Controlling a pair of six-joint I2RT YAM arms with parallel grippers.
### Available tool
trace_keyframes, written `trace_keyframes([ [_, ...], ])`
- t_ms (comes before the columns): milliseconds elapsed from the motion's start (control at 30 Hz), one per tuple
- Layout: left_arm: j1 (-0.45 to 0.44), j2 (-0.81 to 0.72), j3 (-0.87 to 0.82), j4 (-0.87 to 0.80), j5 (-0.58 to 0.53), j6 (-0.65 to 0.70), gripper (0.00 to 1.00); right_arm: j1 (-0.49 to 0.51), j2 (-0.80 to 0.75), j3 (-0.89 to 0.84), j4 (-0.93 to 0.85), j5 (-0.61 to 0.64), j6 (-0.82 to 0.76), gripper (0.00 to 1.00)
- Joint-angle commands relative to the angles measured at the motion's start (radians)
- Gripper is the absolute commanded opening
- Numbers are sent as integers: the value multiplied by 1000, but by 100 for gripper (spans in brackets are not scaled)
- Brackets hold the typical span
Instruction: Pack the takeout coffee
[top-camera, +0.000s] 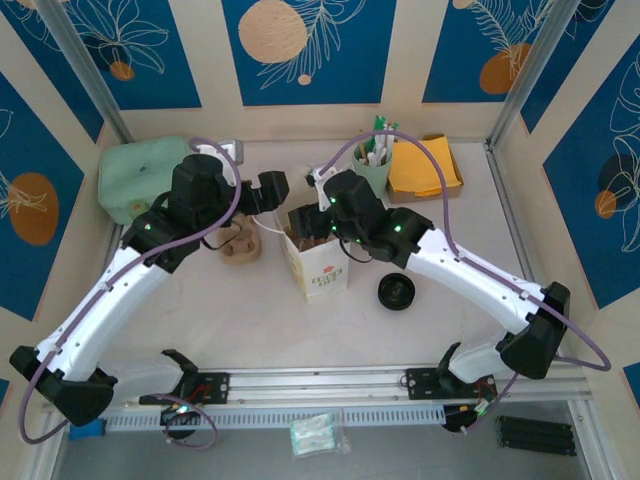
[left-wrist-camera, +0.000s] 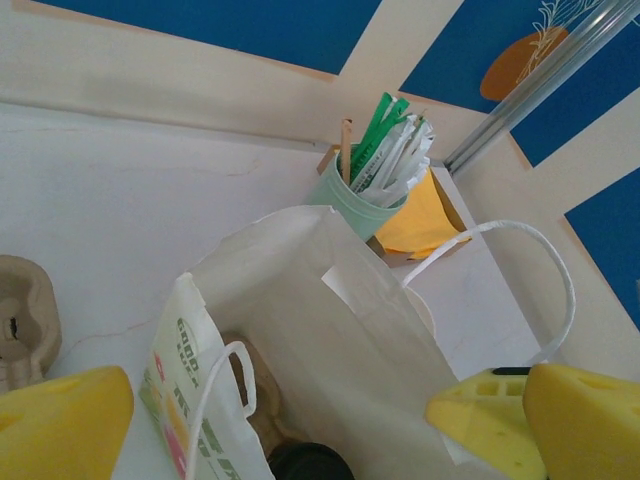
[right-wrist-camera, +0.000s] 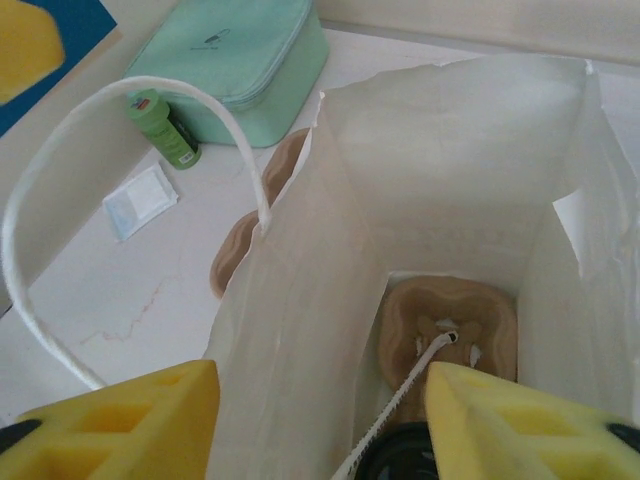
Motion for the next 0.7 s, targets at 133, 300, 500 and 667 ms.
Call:
trace_keyframes([
  [133,-11,18,55,24,21,2,99,-80,-85,106,-76,-58,54,68],
  [300,-21,48,104,11,28,19,99,-209,-98,163,-159,-107,120,77],
  [500,-49,104,178,-4,27,51,99,-432,-122,134,-166,-342,212,78],
  [667,-81,171,260,-26,20,84,99,-604,-133,65,-153,-481,279,81],
])
